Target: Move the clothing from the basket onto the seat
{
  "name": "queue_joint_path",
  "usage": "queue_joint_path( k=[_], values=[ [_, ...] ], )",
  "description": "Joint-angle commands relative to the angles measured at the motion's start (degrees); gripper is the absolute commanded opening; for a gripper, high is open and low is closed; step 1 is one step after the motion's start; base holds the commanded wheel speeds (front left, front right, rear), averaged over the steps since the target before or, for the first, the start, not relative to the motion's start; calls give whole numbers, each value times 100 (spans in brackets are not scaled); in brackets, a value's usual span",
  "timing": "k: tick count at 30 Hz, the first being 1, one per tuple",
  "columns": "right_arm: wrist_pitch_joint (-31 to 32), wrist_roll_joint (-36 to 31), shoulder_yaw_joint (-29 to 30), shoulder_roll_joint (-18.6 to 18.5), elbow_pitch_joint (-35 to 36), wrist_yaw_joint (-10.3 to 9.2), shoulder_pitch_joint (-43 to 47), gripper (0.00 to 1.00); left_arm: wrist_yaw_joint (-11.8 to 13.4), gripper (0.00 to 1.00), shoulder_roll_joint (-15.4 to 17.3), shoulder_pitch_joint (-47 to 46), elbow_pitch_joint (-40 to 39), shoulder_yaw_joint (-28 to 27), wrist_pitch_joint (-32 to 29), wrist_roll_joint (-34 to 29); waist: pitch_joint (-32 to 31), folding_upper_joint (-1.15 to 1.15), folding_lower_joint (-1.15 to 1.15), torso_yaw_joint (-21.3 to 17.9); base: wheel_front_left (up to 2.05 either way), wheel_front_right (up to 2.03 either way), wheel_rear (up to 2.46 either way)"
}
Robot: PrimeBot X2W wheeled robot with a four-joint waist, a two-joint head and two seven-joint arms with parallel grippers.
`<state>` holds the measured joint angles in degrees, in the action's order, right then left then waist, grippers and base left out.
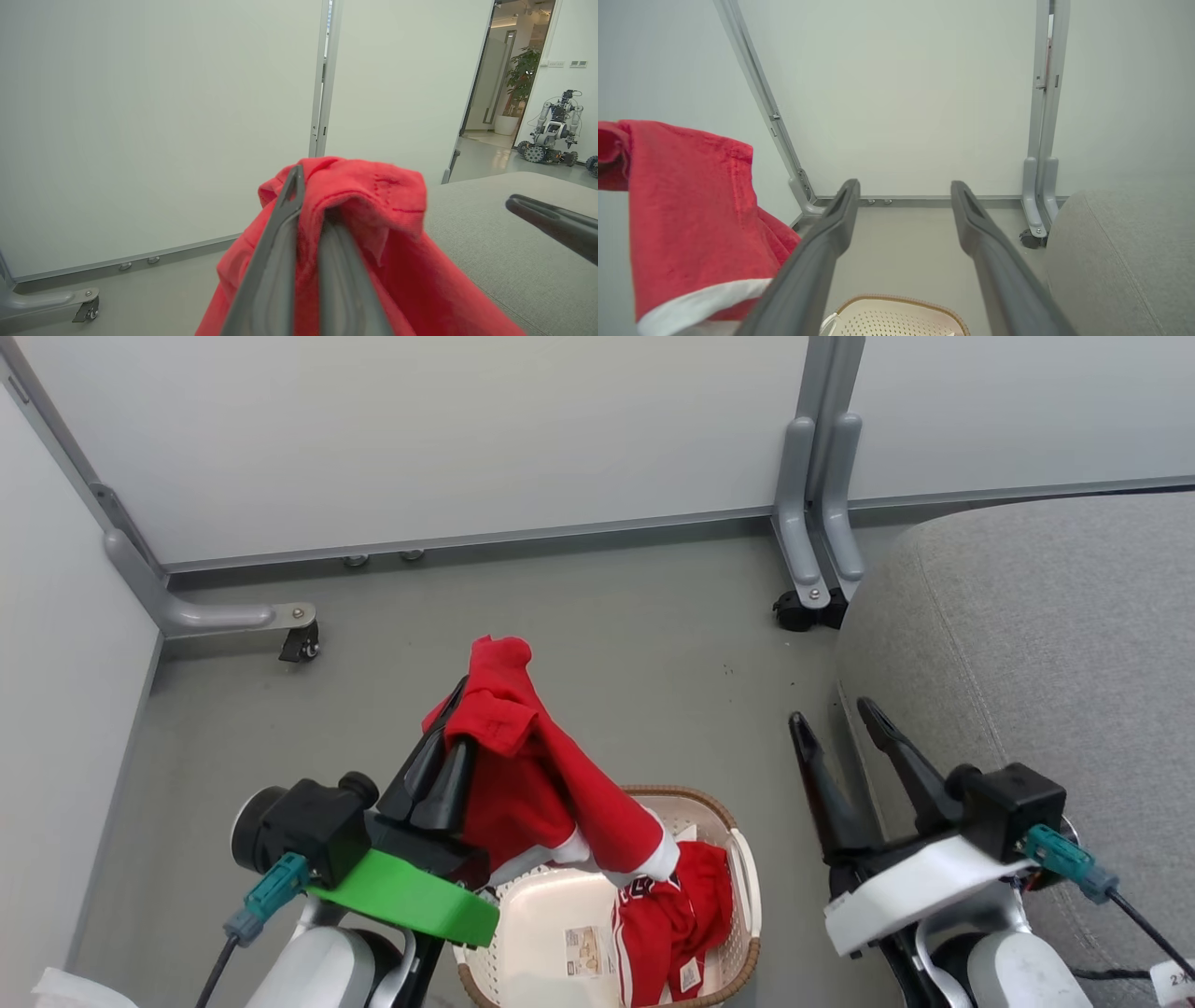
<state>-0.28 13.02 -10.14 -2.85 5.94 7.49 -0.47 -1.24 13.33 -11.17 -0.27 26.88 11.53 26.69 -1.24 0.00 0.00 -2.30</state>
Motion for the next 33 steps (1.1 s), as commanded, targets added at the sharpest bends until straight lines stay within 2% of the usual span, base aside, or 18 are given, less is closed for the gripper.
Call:
queue_joint_path(
  k=[1, 7, 11, 16, 24, 25, 26, 33],
  values=[
    [47, 69, -127, -7, 85, 0, -138, 100, 19, 0, 35, -36, -31, -12, 21, 14, 9, 0, 0, 13, 0, 0, 0],
    [497, 449, -1270, -89, 316, 0, -665, 100, 11, 0, -1, -159, -30, 27, 48, -10, 55, 0, 0, 102, 0, 0, 0],
    [796, 699, -1919, -166, 145, 0, -891, 100, -2, 0, -29, -211, -33, 47, 74, -25, 82, 0, 0, 160, 0, 0, 0],
    [901, 754, -2282, -167, -397, 0, -1120, 100, -11, 0, -57, -273, -52, 80, 95, -38, 105, 0, 0, 219, 0, 0, 0],
    [692, 813, -2634, -52, -1379, 0, -1612, 100, -30, 0, -70, -334, -103, 168, 91, -39, 168, 0, 0, 288, 0, 0, 0],
    [650, 831, -2650, -43, -1482, 0, -1672, 66, -32, 0, -72, -345, -108, 178, 90, -37, 177, 0, 0, 294, 0, 0, 0],
    [619, 831, -2665, -35, -1561, 0, -1714, 0, -35, 0, -74, -352, -112, 185, 90, -33, 182, 0, 0, 298, 0, 0, 0],
    [280, 1028, -2771, -5, -1910, 0, -1938, 0, -64, 0, -79, -377, -127, 230, 117, 4, 204, 0, 0, 303, 0, 0, 0]
  ],
)
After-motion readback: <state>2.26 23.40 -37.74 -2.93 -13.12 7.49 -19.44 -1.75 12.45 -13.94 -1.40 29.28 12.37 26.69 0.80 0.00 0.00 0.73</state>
